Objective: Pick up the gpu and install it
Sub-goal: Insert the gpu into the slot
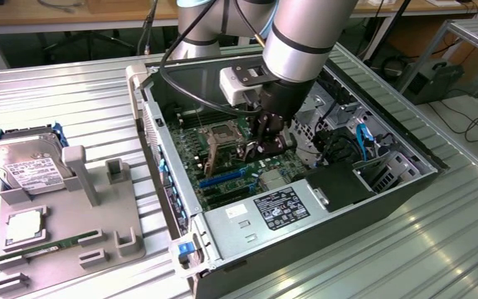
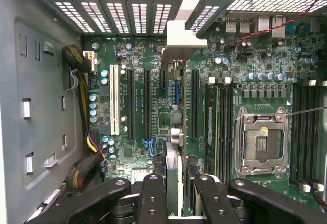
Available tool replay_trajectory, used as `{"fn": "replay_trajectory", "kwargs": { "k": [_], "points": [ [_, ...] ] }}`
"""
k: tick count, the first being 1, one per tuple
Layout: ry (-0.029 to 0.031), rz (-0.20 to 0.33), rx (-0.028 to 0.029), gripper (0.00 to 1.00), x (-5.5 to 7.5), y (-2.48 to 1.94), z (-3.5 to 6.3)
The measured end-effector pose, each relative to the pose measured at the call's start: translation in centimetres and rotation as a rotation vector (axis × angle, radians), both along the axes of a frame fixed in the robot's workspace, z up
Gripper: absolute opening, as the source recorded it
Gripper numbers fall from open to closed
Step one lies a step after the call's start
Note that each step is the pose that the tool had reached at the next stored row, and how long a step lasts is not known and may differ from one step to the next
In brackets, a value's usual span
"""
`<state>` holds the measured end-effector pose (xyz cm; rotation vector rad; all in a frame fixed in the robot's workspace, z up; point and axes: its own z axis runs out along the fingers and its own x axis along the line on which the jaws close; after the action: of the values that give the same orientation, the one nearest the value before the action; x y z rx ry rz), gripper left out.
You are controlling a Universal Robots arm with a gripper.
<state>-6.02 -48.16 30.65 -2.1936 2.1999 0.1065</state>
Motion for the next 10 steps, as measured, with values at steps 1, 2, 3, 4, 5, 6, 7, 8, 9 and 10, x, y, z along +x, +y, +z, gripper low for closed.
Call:
{"fn": "replay_trajectory", "kwargs": {
  "k": [1, 2, 3, 4, 5, 6, 7, 8, 9, 10],
  "points": [
    [0.0000, 0.000, 0.0000, 0.26, 0.00, 0.00, -0.02],
    [0.0000, 0.000, 0.0000, 0.26, 0.00, 0.00, -0.05],
    [0.0000, 0.000, 0.0000, 0.26, 0.00, 0.00, -0.07],
    [0.0000, 0.000, 0.0000, 0.26, 0.00, 0.00, -0.10],
    [0.0000, 0.000, 0.0000, 0.26, 0.00, 0.00, -0.12],
    [0.0000, 0.000, -0.0001, 0.26, 0.00, 0.00, -0.13],
    [0.0000, 0.000, 0.0000, 0.26, -0.01, 0.00, -0.14],
    [-0.0001, 0.000, 0.0000, 0.26, -0.03, 0.00, -0.17],
    [0.0000, 0.000, -0.0001, 0.26, -0.04, 0.00, -0.18],
    [0.0001, 0.000, 0.0000, 0.26, -0.05, 0.00, -0.20]
  ]
}}
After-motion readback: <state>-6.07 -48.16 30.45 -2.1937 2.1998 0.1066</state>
